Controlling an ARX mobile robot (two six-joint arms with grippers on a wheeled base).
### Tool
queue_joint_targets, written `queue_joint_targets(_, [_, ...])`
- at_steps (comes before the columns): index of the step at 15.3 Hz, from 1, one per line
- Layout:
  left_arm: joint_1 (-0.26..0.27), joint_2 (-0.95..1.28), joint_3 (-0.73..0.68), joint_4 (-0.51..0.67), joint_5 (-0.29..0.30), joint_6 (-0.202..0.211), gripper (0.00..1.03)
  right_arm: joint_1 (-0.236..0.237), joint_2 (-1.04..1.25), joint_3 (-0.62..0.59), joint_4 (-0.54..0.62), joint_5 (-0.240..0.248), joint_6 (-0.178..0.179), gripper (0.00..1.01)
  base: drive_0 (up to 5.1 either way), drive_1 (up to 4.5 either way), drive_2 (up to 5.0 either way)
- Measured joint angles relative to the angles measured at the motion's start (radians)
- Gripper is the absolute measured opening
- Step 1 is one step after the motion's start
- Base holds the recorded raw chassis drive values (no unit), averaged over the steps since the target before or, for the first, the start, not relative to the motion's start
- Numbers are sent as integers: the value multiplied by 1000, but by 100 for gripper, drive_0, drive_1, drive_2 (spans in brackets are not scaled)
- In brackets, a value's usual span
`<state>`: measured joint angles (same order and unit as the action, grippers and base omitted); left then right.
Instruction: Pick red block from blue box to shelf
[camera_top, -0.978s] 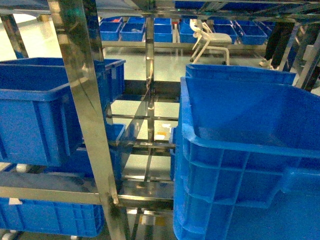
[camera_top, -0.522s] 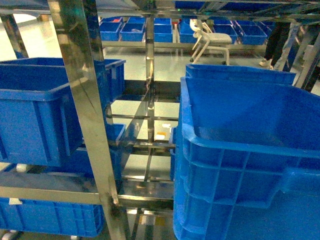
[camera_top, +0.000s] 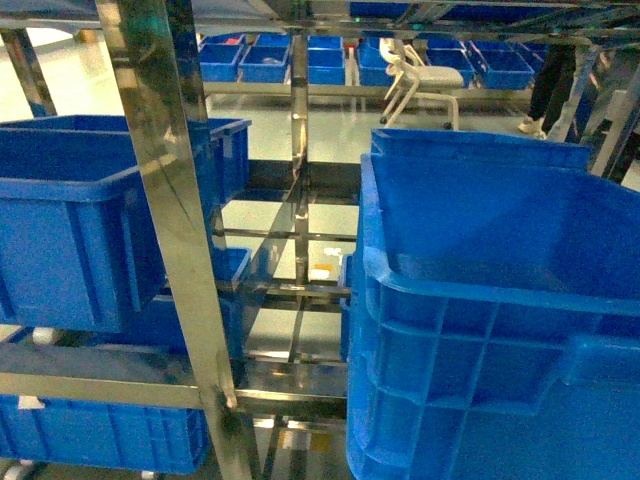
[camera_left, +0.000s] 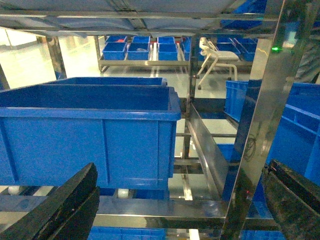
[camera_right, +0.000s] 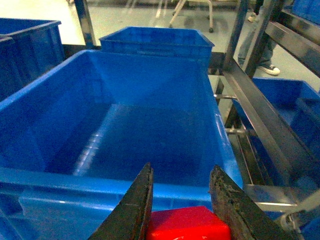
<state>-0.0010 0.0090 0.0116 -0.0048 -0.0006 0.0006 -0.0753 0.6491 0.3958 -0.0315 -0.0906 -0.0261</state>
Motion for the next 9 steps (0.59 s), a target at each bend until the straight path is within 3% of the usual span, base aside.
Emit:
queue_joint_targets(5, [0, 0, 0, 0, 0, 0, 98, 79, 316, 11, 343, -50, 21, 28, 0, 0, 0])
queue_joint_targets(7, [0, 0, 0, 0, 0, 0, 98, 104, 430, 12, 483, -66, 8, 28, 0, 0, 0])
queue_joint_targets(9, [0, 0, 0, 0, 0, 0, 98, 109, 556, 42, 603, -51, -13, 28, 0, 0, 0])
